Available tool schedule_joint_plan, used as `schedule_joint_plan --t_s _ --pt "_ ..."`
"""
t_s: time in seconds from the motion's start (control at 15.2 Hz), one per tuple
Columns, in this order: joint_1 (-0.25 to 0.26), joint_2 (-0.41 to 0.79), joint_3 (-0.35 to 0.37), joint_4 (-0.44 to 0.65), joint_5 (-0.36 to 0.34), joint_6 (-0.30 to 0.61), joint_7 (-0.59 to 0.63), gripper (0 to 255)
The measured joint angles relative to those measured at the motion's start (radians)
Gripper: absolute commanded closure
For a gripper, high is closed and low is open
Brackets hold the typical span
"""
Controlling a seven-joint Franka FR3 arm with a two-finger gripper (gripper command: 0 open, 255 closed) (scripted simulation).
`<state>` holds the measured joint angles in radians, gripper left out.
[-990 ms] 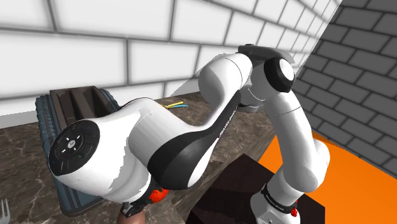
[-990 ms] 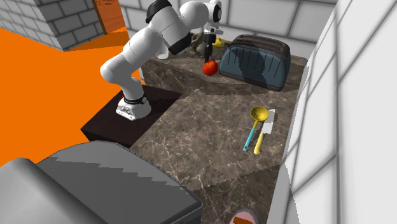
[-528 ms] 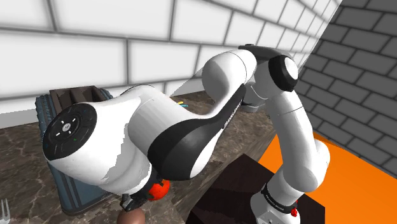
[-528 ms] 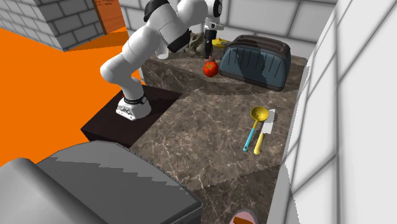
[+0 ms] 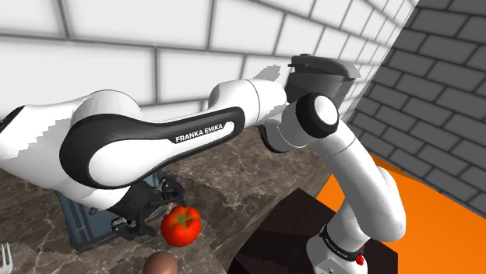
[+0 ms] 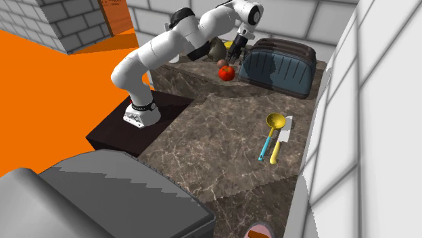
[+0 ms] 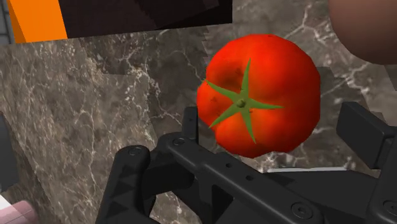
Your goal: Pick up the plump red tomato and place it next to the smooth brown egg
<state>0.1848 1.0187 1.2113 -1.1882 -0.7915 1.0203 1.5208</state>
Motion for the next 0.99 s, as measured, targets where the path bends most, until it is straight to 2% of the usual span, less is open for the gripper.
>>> schedule_joint_plan --t_s 0.13,0.26,0.33,0.46,0.79,0.86,0.99 --pt "-0.015 -0.003 0.006 -0.023 0.005 0.013 0.012 0" --pt "-0.041 -0.003 0.014 -0.069 0.006 0.038 0.021 0" --pt "-0.07 -0.005 0.02 -0.117 0.01 0.059 0.034 0" --pt "-0.089 -0.005 0.023 -0.149 0.013 0.072 0.043 0" --pt "-0.091 -0.004 0.022 -0.151 0.012 0.072 0.045 0" --pt "-0.091 -0.003 0.022 -0.152 0.012 0.072 0.044 255" --pt "-0.096 -0.006 0.025 -0.157 0.013 0.075 0.048 255"
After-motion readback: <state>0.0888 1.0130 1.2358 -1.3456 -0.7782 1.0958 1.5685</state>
